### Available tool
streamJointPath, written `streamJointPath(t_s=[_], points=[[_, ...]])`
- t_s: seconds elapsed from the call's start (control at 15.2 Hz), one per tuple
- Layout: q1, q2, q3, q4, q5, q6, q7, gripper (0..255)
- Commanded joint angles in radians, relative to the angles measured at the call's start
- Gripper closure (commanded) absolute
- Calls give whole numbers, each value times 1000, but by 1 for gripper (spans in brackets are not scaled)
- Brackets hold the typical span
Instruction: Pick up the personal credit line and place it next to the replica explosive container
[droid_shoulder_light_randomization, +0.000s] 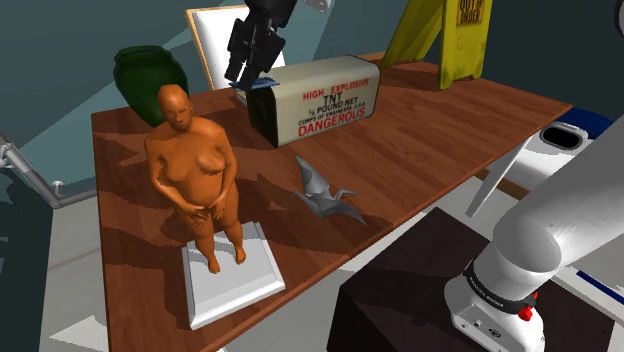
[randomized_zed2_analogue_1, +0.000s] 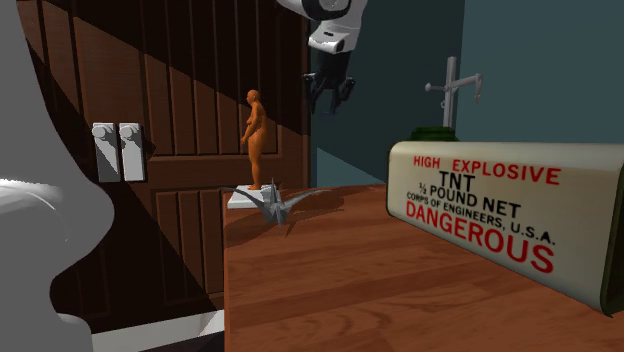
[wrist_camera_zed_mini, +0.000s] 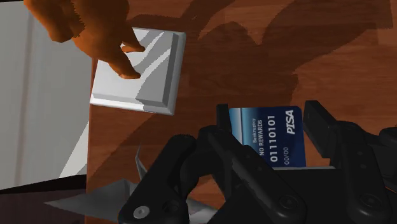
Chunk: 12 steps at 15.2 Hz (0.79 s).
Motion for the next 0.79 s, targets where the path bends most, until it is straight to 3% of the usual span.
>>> streamJointPath(t_s=[0.0, 0.73], points=[[-19, -19, -32, -12, 15, -34, -43, 255], [-130, -55, -214, -31, 28, -213, -278, 255]])
